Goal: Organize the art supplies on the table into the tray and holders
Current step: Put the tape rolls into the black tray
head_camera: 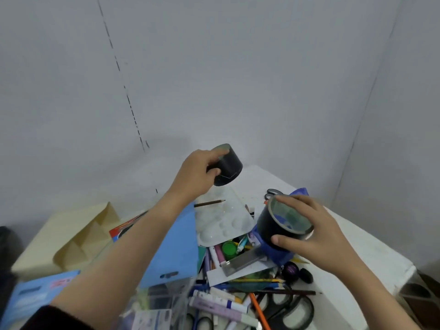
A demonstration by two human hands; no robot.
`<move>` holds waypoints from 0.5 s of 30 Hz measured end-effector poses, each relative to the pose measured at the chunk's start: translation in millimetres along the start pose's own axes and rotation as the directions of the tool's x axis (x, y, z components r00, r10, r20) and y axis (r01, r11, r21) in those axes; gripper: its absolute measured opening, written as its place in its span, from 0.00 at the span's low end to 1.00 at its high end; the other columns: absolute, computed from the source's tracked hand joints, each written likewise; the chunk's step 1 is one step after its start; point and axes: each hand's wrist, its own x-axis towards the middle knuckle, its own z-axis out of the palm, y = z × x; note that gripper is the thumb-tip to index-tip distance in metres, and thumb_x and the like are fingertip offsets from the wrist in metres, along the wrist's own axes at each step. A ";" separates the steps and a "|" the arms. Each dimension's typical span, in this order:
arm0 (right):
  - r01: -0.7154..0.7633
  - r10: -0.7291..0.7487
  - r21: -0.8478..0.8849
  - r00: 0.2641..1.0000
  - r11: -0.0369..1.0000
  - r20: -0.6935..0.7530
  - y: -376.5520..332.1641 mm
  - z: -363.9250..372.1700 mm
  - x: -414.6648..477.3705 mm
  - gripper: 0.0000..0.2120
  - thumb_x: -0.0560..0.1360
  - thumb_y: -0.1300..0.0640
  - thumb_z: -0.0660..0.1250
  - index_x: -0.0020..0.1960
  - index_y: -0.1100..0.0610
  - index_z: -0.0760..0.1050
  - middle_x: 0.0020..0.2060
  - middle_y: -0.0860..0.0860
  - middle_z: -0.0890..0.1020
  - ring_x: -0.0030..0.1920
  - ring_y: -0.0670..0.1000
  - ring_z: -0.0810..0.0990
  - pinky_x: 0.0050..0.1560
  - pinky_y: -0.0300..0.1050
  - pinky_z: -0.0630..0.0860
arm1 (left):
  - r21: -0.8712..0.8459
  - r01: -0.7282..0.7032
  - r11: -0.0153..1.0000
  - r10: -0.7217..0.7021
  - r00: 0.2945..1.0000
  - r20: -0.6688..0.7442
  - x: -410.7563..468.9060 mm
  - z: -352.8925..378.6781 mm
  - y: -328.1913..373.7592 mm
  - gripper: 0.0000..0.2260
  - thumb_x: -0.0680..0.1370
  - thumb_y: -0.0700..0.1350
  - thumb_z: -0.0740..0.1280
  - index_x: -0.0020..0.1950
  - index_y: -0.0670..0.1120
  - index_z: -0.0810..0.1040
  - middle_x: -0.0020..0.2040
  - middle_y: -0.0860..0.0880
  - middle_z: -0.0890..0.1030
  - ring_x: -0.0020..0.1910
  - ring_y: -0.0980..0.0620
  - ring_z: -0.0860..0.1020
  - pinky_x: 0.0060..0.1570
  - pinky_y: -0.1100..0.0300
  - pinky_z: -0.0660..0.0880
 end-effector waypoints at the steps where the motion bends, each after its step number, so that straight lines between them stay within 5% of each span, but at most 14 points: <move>1: 0.015 -0.015 0.022 1.000 1.000 0.011 -7.3 6.9 2.3 0.32 0.57 0.37 0.71 0.61 0.31 0.70 0.60 0.30 0.67 0.60 0.30 0.65 0.51 0.23 0.65 | 0.013 0.008 1.000 -0.007 1.000 -0.018 -9.8 -13.5 -4.6 0.23 0.74 0.33 0.66 0.66 0.52 0.75 0.48 0.52 0.76 0.48 0.56 0.72 0.49 0.72 0.64; 7: 0.091 -0.105 0.096 0.983 0.991 0.152 -59.4 64.3 13.2 0.34 0.59 0.39 0.69 0.65 0.33 0.68 0.63 0.37 0.66 0.62 0.32 0.64 0.55 0.20 0.61 | 0.112 0.104 0.988 -0.090 0.989 -0.122 -86.4 -104.3 -43.8 0.24 0.73 0.32 0.68 0.63 0.54 0.76 0.49 0.48 0.78 0.44 0.64 0.71 0.46 0.81 0.62; 10: 0.115 -0.154 0.185 0.965 0.976 0.214 -93.9 98.2 12.5 0.35 0.61 0.46 0.71 0.65 0.32 0.64 0.60 0.35 0.65 0.59 0.27 0.63 0.52 0.19 0.61 | 0.195 0.171 0.966 -0.137 0.975 -0.176 -133.5 -155.5 -57.4 0.27 0.71 0.30 0.69 0.62 0.56 0.74 0.44 0.55 0.77 0.43 0.57 0.71 0.47 0.80 0.62; 15: 0.132 -0.212 0.251 0.920 0.959 0.329 -153.3 154.1 8.6 0.35 0.60 0.43 0.69 0.64 0.29 0.59 0.58 0.37 0.65 0.56 0.31 0.65 0.49 0.18 0.62 | 0.198 0.342 0.918 -0.274 0.912 -0.306 -217.9 -242.6 -78.6 0.31 0.71 0.31 0.69 0.53 0.69 0.73 0.47 0.57 0.77 0.47 0.63 0.74 0.48 0.81 0.63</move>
